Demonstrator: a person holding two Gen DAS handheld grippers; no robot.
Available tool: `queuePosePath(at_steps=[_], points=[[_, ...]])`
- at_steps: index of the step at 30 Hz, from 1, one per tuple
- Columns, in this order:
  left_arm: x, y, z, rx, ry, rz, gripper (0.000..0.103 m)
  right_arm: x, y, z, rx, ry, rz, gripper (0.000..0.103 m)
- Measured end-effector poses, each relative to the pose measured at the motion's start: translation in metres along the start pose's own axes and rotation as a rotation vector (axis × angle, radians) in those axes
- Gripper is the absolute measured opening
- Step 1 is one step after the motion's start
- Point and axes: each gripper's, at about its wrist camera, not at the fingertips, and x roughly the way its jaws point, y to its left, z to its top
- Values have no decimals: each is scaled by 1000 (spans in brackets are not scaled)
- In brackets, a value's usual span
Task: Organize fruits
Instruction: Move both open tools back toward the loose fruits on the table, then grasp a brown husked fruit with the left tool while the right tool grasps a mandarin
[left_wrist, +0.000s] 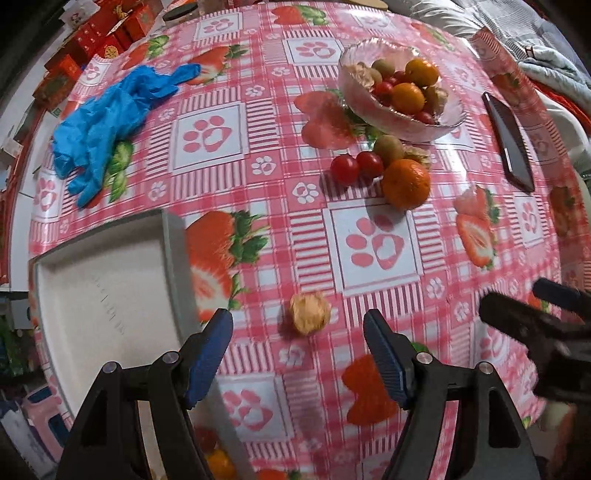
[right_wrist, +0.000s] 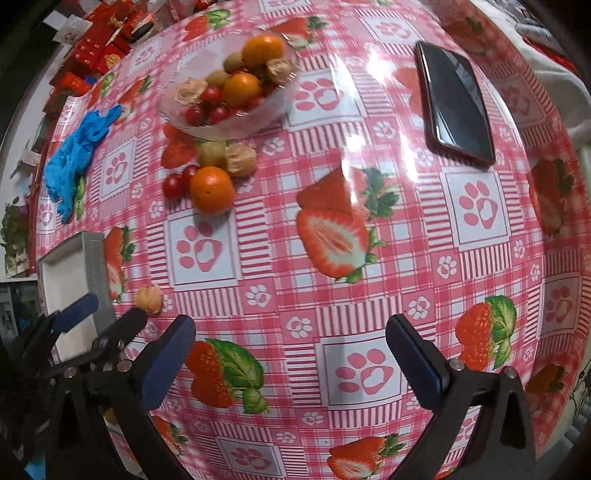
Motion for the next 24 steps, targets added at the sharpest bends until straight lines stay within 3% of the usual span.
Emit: queuePosePath(at_steps=[9,19,24], points=[[30,-3,1,-18,59,31,74,11,-6,12,37,11,31,103],[46,1,-1,-61,64,29,74,29,25,43,0,-18,63,103],[43,0,-4,-66,40,27,65,38,44,56,-16,-56,71,99]])
